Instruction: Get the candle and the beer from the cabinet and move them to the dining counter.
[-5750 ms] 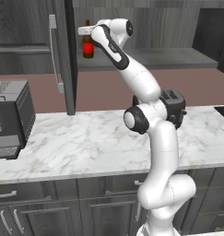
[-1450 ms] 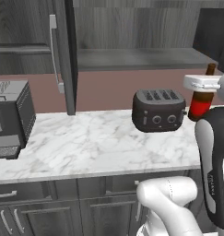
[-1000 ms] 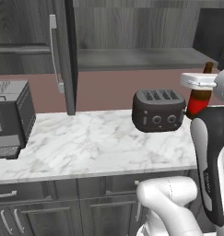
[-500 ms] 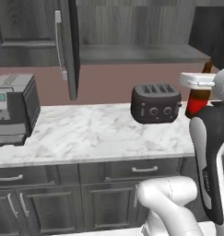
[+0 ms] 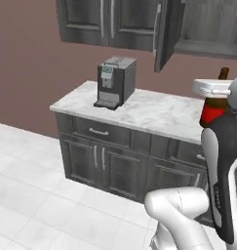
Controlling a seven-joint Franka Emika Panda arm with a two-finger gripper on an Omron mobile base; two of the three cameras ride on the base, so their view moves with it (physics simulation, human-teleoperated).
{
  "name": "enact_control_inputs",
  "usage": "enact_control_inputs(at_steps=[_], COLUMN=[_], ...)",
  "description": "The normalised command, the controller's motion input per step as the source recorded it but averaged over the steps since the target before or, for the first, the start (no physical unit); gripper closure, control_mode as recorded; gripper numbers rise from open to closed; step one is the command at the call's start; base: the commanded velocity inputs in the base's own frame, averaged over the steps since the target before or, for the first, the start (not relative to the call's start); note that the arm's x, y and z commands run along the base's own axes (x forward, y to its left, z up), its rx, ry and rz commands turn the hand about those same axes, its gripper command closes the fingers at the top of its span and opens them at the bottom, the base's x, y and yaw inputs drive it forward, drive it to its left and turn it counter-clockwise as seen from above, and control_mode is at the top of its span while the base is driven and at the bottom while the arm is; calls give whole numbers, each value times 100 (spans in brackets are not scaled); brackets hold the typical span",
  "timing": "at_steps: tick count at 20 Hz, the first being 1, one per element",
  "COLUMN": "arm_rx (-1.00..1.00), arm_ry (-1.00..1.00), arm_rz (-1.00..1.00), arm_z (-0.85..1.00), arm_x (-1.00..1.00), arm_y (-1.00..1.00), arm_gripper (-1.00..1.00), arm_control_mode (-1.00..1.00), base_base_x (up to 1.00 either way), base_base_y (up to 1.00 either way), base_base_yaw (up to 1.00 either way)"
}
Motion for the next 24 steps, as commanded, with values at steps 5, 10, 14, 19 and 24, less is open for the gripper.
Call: enact_control_inputs(at_steps=[5, 10, 14, 19, 24], arm_rx=[0, 0, 0, 0, 0], arm_ry=[0, 0, 0, 0, 0], arm_rz=[0, 0, 0, 0, 0], arm_z=[0, 0, 0, 0, 0], arm_x=[0, 0, 0, 0, 0], arm_y=[0, 0, 0, 0, 0], arm_gripper=[100, 100, 100, 100, 100], arm_control_mode=[100, 100, 100, 100, 100], base_base_x=[-14, -13, -5, 83, 100], base_base_y=[1, 0, 0, 0, 2], base_base_yaw=[100, 100, 100, 69, 25])
